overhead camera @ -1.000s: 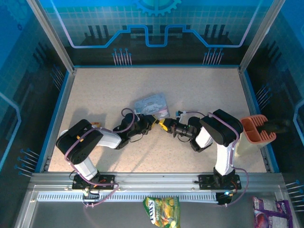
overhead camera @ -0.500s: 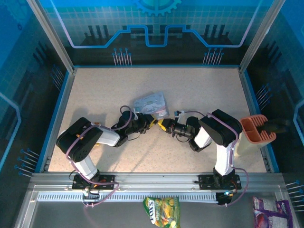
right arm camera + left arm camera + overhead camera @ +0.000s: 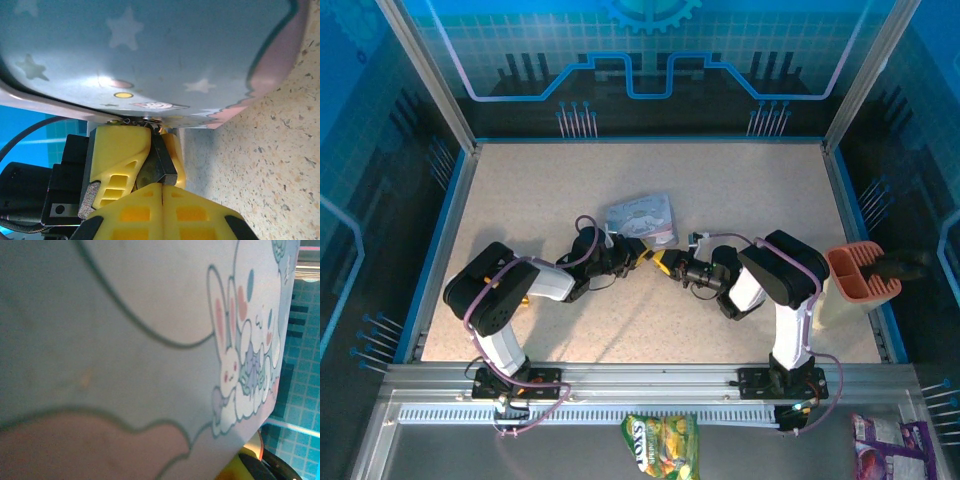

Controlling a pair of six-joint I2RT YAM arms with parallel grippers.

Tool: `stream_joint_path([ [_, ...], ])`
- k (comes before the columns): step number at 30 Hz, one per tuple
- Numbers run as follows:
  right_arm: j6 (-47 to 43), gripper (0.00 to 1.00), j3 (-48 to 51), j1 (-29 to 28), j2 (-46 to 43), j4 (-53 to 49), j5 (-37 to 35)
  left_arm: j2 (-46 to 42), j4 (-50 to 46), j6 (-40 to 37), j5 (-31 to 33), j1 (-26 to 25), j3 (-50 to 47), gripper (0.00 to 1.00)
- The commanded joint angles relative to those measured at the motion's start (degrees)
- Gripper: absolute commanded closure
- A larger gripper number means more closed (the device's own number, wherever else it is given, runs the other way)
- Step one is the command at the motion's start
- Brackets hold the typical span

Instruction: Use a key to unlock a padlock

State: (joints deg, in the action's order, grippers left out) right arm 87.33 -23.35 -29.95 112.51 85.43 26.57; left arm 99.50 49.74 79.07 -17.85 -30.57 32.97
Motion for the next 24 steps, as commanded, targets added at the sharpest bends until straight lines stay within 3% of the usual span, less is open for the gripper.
stream_joint_path([
  [1, -1.7, 0.96, 0.3, -2.2, 1.7, -3.9, 4.0, -3.1, 6.0, 0.1, -1.2, 0.4, 3.7, 1.00],
  [11, -1.6, 0.79, 1.0, -2.3, 0.1, -3.9, 4.2, -2.3, 8.0, 1.3, -1.1, 0.3, 3.9, 1.00],
  [16, -2.3, 0.79, 2.2, -2.0, -0.7, -3.9, 3.5, -2.2, 7.0, 0.3, -0.8, 0.6, 3.6, 1.00],
  [19, -3.2, 0.79, 3.3, -1.4, -1.2, -3.9, 3.1, -3.1, 3.8, -2.6, -0.8, 2.1, 3.2, 1.00],
  [24, -5.3, 0.78, 4.3, -1.4, -0.3, -4.0, 3.0, -2.1, -11.6, -16.0, -4.3, 6.1, 8.8, 1.00],
])
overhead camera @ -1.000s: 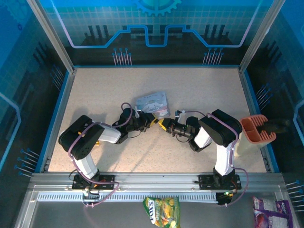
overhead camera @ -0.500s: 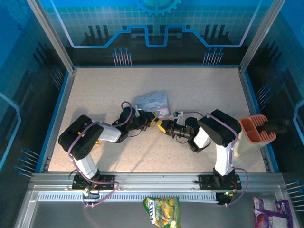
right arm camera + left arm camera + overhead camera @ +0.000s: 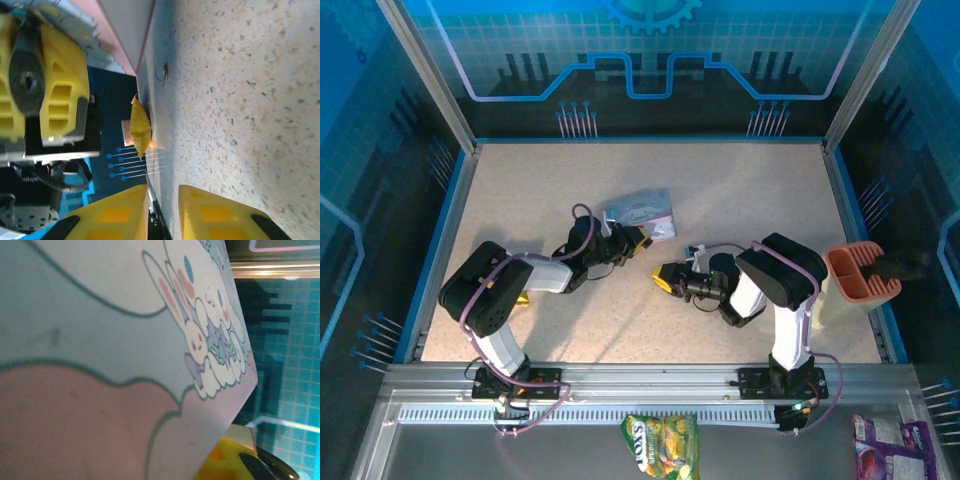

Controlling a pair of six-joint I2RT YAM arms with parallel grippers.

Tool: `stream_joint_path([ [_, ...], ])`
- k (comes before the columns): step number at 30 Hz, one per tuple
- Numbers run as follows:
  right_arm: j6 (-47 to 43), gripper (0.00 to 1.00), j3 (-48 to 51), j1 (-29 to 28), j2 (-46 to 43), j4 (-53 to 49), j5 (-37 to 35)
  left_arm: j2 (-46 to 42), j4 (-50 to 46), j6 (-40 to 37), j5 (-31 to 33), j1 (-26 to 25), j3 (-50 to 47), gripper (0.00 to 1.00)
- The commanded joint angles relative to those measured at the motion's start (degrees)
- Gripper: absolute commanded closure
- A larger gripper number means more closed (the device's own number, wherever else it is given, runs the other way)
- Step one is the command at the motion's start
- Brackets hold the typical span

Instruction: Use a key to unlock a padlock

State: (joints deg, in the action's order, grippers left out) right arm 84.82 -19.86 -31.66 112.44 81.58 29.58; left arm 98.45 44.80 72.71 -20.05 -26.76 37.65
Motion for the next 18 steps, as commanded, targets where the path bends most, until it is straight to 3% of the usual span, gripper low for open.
stream_joint_path([
  [1, -3.1, 0.77, 1.1, 0.3, -0.1, -0.1, -0.2, -0.5, -9.0, -11.6, -2.8, 2.9, 5.5, 1.00],
  [10, -5.5, 0.76, 1.8, 0.3, -3.0, -4.2, -0.8, 3.3, -32.1, -29.6, -2.4, 4.2, 16.9, 1.00],
  [18, -16.2, 0.71, 0.5, 0.2, -16.5, -26.5, -3.4, 5.4, -45.2, -41.3, 2.1, 4.4, 22.0, 1.00],
])
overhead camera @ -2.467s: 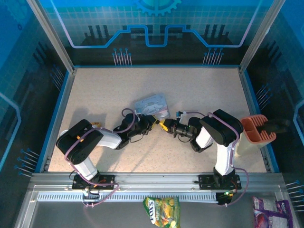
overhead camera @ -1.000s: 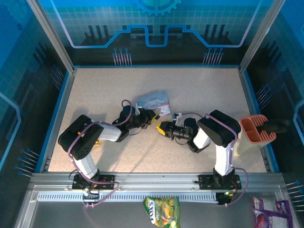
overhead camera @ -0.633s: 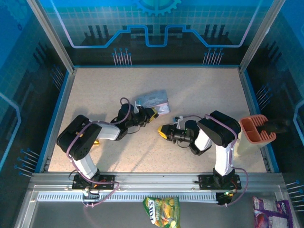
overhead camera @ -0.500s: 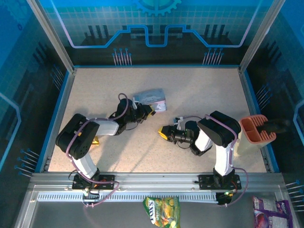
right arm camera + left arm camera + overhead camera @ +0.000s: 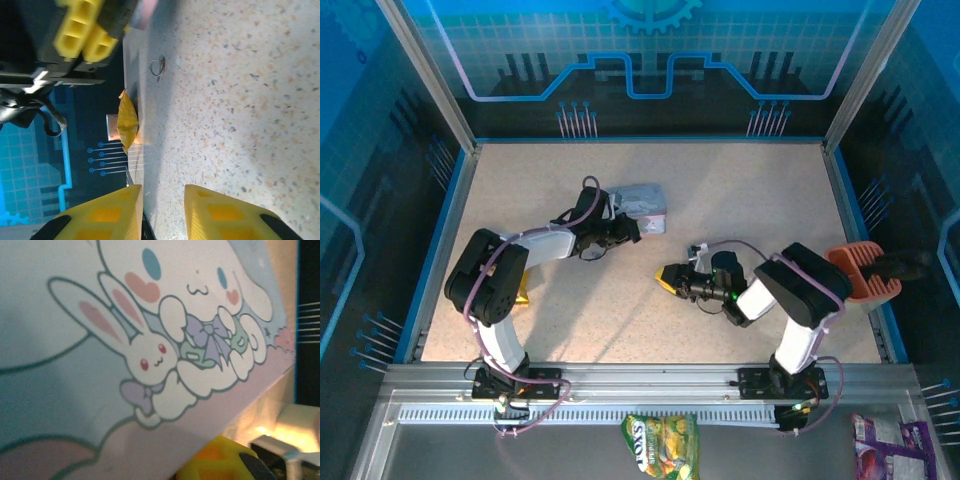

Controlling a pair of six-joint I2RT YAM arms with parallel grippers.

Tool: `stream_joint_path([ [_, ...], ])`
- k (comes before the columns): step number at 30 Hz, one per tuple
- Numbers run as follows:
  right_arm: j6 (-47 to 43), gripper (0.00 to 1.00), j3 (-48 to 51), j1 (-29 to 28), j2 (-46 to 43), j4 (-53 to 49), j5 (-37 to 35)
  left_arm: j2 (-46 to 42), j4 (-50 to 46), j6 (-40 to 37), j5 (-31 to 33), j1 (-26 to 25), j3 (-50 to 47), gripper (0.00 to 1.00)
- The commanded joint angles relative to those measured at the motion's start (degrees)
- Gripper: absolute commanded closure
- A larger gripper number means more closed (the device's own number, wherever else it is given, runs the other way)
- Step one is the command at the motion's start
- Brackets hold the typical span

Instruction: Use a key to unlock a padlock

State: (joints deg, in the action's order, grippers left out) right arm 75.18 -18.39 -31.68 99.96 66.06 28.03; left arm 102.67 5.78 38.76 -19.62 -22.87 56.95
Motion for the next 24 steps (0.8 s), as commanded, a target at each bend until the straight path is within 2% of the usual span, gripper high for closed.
stream_joint_path([
  [1, -8.6, 0.70, -1.3, 0.1, -6.3, -14.9, -2.7, 1.5, -6.7, -7.9, 2.0, 0.5, 3.0, 1.00],
  [3, -12.7, 0.69, -2.2, -0.4, -11.0, -23.2, -4.8, 2.2, -7.5, -9.0, 2.4, 0.5, 3.5, 1.00],
  [7, -20.3, 0.67, -4.2, -1.9, -20.3, -37.2, -10.1, 2.3, -8.5, -10.5, 3.4, 0.5, 3.5, 0.93],
  [12, -29.6, 0.64, -6.6, -2.9, -31.8, -51.9, -17.1, 0.5, -11.2, -11.5, 5.9, 0.5, 2.9, 0.71],
  [17, -36.5, 0.62, -8.6, -3.0, -41.2, -63.4, -22.2, -5.1, -15.7, -12.1, 9.0, 0.5, 1.7, 0.49],
  [18, -37.3, 0.61, -8.7, -3.0, -42.7, -64.8, -23.0, -6.3, -17.8, -12.8, 9.9, 0.4, 1.7, 0.47],
  [22, -39.1, 0.57, -8.3, -2.2, -48.8, -70.5, -25.0, -10.5, -35.4, -16.1, 22.4, -2.5, 5.5, 0.39],
  [24, -39.8, 0.55, -7.6, -1.5, -51.3, -72.6, -25.1, -13.1, -40.5, -15.9, 25.8, -3.3, 5.2, 0.36],
])
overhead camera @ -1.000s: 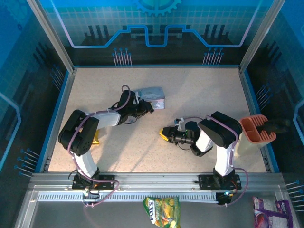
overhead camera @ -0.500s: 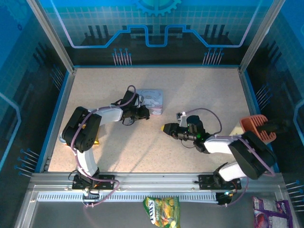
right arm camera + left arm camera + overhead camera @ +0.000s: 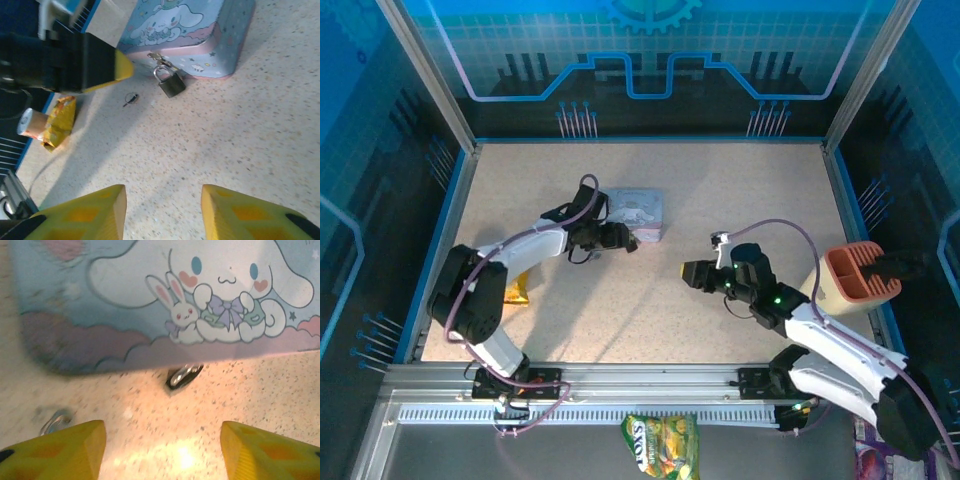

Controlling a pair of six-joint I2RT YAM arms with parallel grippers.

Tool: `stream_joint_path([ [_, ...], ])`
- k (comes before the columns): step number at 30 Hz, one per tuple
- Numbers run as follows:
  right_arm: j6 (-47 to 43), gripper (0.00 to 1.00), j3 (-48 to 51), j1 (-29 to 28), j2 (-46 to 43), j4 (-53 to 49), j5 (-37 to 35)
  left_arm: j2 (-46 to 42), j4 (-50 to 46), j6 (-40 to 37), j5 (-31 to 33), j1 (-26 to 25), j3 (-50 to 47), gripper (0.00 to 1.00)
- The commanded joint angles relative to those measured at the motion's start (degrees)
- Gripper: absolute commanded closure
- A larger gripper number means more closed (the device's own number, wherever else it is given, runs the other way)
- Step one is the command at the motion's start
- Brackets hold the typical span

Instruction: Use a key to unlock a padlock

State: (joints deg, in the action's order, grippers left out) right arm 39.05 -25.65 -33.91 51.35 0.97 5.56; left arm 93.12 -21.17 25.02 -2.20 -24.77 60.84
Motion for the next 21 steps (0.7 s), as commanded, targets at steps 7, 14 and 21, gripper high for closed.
stream_joint_path([
  [7, -2.7, 0.39, 2.2, 2.5, -11.9, -13.1, -3.8, -7.6, -21.4, -4.4, 14.2, -1.9, 0.5, 0.32],
  [14, 2.5, 0.38, 5.2, 5.3, -16.7, -11.7, -1.8, 2.5, -21.7, -7.7, 15.8, -2.5, 5.0, 0.36],
  [21, 4.2, 0.37, 6.9, 5.3, -21.0, -12.7, 0.4, 11.7, -20.9, -10.4, 14.6, -2.4, 11.6, 0.46],
])
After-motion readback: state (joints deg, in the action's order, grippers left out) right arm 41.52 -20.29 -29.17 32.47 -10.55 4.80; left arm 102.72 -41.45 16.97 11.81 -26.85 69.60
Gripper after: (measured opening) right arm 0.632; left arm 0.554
